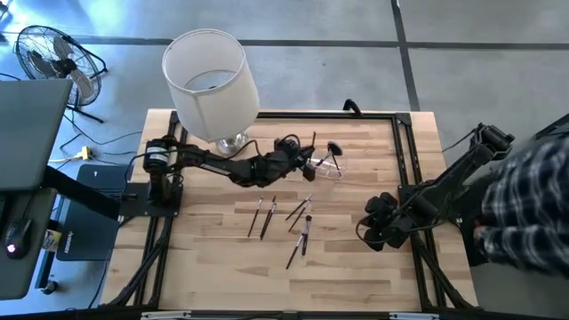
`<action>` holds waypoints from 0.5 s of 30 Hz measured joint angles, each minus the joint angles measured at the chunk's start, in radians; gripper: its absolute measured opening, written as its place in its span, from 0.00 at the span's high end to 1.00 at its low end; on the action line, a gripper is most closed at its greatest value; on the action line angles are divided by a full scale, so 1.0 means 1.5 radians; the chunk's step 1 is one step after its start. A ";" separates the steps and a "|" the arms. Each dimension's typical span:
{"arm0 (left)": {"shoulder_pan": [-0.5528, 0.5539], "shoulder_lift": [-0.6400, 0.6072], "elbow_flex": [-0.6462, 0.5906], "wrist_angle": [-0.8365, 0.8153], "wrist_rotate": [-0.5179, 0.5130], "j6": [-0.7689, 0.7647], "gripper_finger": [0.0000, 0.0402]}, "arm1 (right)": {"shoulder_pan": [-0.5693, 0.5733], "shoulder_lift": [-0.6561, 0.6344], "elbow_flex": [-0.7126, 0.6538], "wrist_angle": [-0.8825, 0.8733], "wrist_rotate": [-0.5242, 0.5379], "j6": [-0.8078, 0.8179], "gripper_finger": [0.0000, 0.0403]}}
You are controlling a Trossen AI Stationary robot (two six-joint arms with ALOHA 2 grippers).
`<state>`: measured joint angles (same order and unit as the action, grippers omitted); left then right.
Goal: Pick & Place Makeup Supplies
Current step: Put the makeup brush into the transparent organizer
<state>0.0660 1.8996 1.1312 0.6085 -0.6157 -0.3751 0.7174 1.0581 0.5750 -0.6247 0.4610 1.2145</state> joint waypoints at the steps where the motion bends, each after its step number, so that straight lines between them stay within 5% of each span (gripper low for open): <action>1: 0.003 0.001 -0.001 -0.004 -0.007 0.010 0.97 | 0.000 0.000 0.000 0.000 0.000 0.000 0.99; 15: 0.050 0.043 -0.004 -0.002 0.058 0.033 0.97 | -0.033 0.000 0.000 -0.001 -0.023 0.000 1.00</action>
<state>0.1416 1.9639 1.1259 0.6055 -0.5292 -0.3262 0.6673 1.0584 0.5748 -0.6258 0.4265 1.2152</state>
